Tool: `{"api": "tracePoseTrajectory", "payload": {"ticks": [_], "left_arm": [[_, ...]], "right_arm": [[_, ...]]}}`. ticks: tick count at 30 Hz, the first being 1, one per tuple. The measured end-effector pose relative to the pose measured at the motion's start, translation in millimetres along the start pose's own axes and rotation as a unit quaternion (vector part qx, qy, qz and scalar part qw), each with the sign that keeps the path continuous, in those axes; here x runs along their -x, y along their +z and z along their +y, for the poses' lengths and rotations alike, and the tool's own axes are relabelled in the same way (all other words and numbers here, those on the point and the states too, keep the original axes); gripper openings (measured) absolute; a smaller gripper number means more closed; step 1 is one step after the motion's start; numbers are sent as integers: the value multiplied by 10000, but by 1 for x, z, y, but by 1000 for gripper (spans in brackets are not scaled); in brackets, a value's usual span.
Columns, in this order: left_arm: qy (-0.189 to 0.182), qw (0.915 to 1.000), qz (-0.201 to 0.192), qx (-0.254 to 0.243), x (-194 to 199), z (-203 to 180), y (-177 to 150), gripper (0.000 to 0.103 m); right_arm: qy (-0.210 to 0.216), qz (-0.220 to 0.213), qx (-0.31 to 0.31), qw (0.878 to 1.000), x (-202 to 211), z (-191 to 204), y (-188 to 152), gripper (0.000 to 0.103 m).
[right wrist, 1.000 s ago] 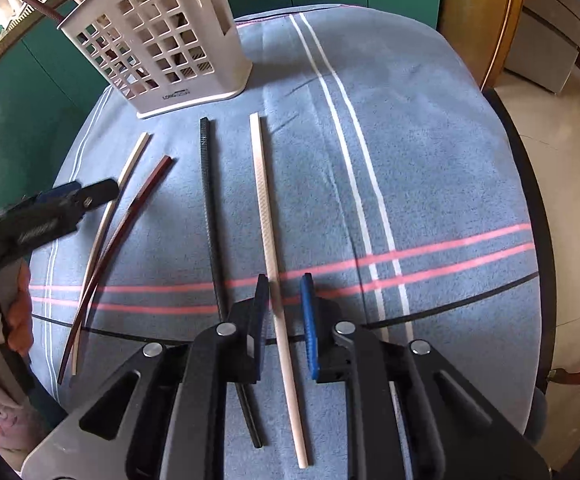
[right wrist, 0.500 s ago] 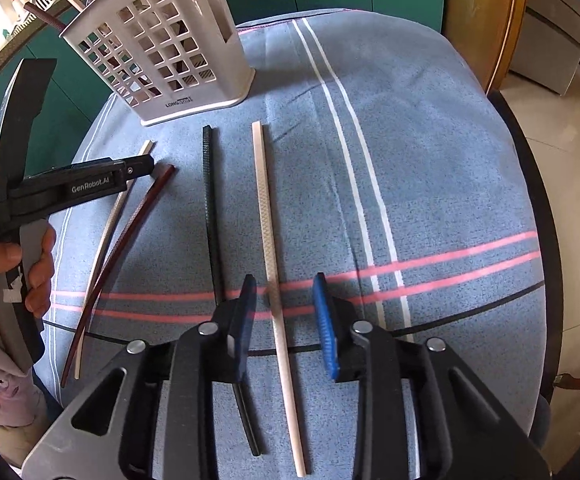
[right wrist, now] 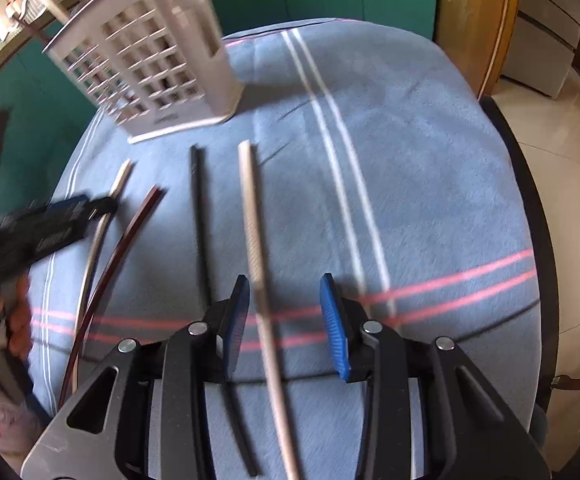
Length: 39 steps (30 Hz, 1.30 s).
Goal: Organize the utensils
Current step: 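Lower the left gripper to the white chopstick and close on it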
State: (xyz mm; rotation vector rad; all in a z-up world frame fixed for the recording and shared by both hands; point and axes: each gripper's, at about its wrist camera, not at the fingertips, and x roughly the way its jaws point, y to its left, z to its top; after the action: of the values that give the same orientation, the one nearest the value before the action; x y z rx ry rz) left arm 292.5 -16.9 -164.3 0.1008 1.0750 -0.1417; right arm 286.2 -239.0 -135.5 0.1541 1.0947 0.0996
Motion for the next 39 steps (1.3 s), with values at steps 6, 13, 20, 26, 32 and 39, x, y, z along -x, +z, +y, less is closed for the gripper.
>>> {"api": "tracePoseTrajectory", "payload": {"ticks": [6,13,20,26,32,39], "left_arm": [[13,9999,41,100,1,13,-2,49],[98,9997,195,120,-14,11,19,67],[83,9995,282,66,-20,17,24,77],[99,9993,361,92,-28,21,34,78],[50,9995,322,58,-22,13,31,68],[-106,9996,237,-74,-17,-1,32,12]], "right_arm": [[-53,10,174,9998,-15,12,29,36],[-270,72,431,9987,-34,31,50,40],[-507,81,704,9962,-41,44,59,44],[-589,60,828,9948,-44,50,60,44],[-539,19,954,9940,-37,57,50,35],[-394,82,1054,9936,-32,62,43,7]]}}
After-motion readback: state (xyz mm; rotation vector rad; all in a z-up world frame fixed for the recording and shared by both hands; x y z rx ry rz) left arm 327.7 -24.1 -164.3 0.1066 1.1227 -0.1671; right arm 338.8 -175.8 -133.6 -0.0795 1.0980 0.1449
